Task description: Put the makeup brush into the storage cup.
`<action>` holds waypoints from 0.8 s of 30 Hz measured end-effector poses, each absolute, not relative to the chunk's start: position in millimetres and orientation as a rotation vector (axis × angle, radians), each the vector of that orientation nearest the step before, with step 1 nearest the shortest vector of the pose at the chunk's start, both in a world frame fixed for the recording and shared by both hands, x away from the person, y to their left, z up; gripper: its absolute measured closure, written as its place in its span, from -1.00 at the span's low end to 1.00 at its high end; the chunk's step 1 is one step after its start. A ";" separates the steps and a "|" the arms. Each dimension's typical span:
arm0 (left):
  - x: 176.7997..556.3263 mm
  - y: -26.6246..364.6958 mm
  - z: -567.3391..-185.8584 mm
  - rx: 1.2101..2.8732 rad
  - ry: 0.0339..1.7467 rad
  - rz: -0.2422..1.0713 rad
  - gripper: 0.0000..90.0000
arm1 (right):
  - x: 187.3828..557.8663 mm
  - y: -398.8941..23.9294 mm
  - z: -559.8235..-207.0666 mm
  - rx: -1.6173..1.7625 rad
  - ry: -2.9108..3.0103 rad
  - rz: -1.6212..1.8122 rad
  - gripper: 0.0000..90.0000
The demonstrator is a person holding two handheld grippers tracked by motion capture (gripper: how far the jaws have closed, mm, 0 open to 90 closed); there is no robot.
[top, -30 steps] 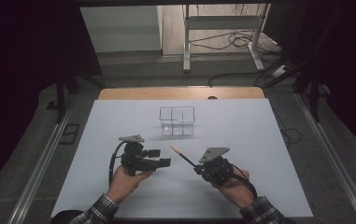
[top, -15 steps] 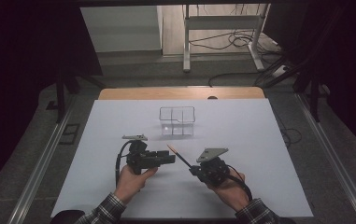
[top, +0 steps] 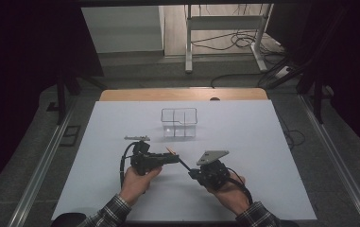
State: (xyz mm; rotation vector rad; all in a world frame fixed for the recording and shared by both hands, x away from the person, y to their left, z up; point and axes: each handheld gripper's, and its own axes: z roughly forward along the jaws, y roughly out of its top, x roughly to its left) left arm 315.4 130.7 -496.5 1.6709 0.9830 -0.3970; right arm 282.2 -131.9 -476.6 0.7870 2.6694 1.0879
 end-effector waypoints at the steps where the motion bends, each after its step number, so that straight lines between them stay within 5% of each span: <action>1: 315.5 130.7 -496.8 1.666 0.983 -0.400 0.44 | 282.1 -131.5 -476.8 0.782 2.672 1.089 0.89; 17: 316.3 130.7 -502.0 1.568 0.974 -0.514 0.84 | 282.5 -128.7 -480.5 0.771 2.692 1.079 0.86; 24: 314.6 133.4 -496.5 1.613 0.974 -0.447 0.85 | 284.0 -129.6 -482.2 0.783 2.700 1.070 0.59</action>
